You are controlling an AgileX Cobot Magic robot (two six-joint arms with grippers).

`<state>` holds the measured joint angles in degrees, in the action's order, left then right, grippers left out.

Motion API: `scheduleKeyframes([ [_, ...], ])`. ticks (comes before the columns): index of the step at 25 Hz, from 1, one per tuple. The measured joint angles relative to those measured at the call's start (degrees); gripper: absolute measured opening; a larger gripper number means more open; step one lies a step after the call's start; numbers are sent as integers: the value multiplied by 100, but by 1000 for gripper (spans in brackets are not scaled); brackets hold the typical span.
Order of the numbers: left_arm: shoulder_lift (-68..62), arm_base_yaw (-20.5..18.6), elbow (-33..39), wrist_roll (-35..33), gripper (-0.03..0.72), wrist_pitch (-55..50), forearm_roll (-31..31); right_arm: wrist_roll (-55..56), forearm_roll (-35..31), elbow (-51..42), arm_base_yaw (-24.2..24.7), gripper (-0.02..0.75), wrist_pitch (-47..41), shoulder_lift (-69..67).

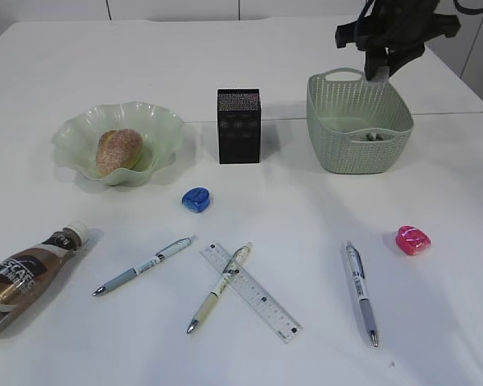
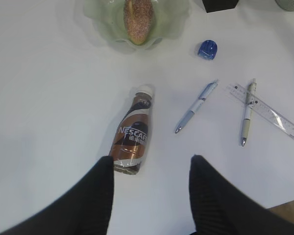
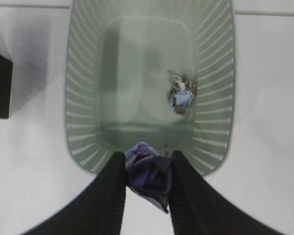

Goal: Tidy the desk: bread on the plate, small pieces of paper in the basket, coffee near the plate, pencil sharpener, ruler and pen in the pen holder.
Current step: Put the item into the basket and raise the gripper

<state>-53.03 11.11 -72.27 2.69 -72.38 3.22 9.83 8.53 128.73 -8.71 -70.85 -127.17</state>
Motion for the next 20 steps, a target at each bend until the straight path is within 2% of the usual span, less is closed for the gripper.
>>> scheduleKeyframes([
  [16,0,0,0,0,347,0,0,3,142,0,24,239,1073,-512],
  [19,0,0,0,0,347,0,0,3,207,0,36,249,1252,-512],
  [20,0,0,0,0,347,0,0,13,227,0,36,280,1355,-512],
])
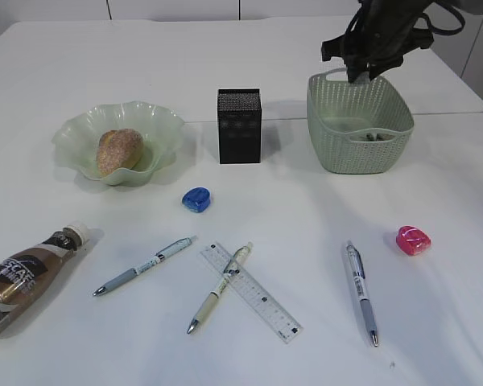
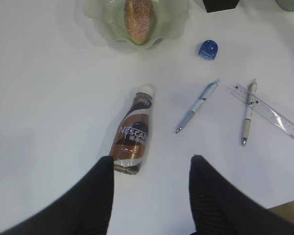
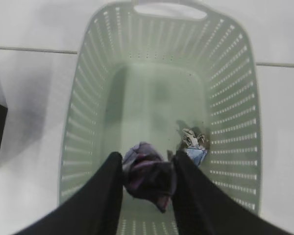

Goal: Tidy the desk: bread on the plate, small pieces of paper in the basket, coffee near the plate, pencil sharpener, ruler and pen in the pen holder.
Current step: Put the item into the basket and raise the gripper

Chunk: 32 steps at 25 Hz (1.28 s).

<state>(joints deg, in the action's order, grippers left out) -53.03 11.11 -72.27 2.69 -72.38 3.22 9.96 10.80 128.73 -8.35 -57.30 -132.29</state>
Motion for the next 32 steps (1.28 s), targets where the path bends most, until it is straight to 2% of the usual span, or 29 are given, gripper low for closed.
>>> scheduleKeyframes([
  [1,0,0,0,0,347,0,0,0,0,0,0,280,0,0],
  [3,0,0,0,0,347,0,0,0,19,0,0,351,93,0],
  [5,0,0,0,0,348,0,0,0,19,0,10,367,93,0],
  [6,0,0,0,0,347,0,0,36,19,0,8,402,93,0],
  [9,0,0,0,0,347,0,0,50,19,0,34,426,98,0],
  [17,0,0,0,0,348,0,0,62,28,0,104,439,-176,0],
  [23,0,0,0,0,348,0,-10,72,5,0,104,439,-885,0],
  [26,0,0,0,0,348,0,-48,72,-210,0,104,439,-1301,61],
  [32,0,0,0,15,348,0,-207,72,-708,0,104,439,-1364,391],
])
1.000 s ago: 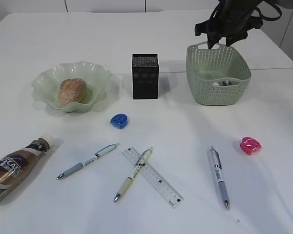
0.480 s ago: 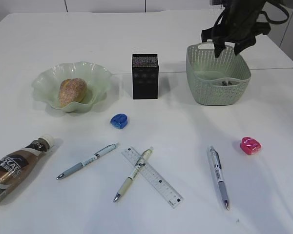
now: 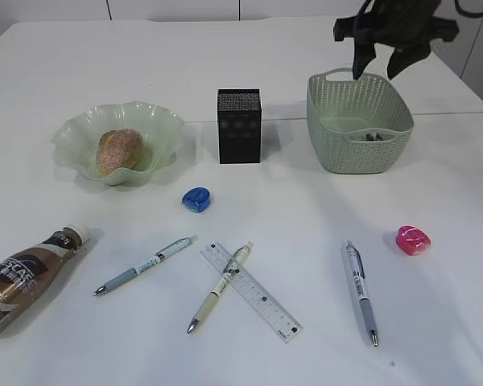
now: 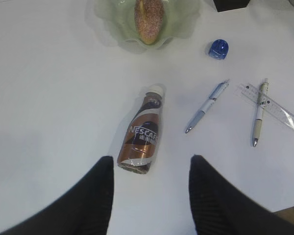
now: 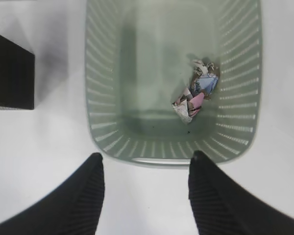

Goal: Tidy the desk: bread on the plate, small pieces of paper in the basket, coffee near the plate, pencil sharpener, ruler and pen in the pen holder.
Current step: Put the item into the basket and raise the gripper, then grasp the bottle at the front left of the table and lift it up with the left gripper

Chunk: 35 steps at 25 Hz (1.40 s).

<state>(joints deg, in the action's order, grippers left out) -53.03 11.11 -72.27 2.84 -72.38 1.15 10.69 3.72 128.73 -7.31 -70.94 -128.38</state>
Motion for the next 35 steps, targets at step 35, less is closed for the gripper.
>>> scheduleKeyframes([
  [35,-2781,0,0,52,573,136,-625,92,-982,-4723,0,453,-79,4741],
])
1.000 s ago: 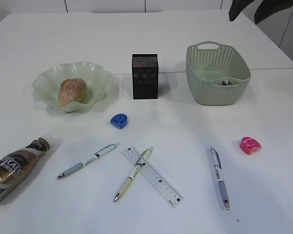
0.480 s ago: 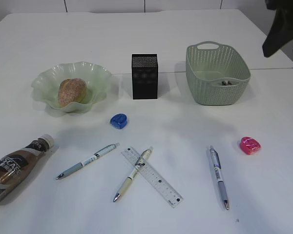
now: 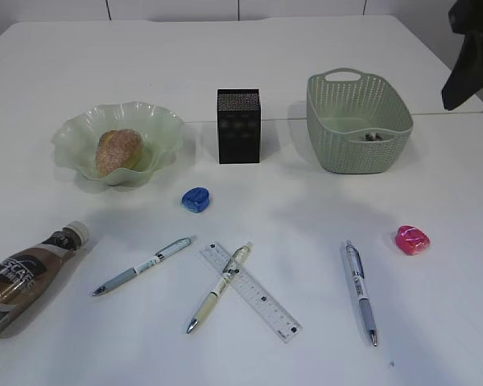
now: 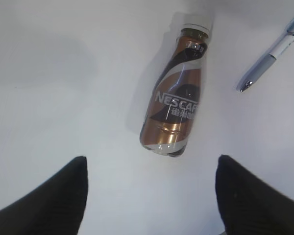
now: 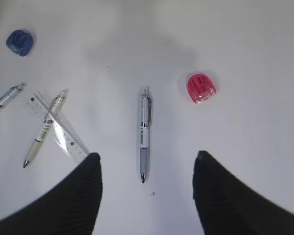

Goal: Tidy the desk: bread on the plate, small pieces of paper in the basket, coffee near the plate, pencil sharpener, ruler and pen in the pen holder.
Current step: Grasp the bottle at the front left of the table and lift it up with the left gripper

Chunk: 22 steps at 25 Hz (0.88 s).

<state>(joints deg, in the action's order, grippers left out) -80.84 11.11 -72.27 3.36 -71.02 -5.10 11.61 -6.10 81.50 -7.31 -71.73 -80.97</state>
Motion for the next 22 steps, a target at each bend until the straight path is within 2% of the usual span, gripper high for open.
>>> scheduleKeyframes([
  [4,-93,-7,0,-203,573,23,193,26,3,0,0,552,0,-23],
  [6,-271,-7,0,-425,573,23,355,26,28,0,0,568,0,-45],
  [16,-1587,140,-12,-619,589,238,330,-68,36,0,0,578,0,-100],
  [22,-2207,213,-519,-624,589,289,308,-146,36,0,0,580,0,-100],
])
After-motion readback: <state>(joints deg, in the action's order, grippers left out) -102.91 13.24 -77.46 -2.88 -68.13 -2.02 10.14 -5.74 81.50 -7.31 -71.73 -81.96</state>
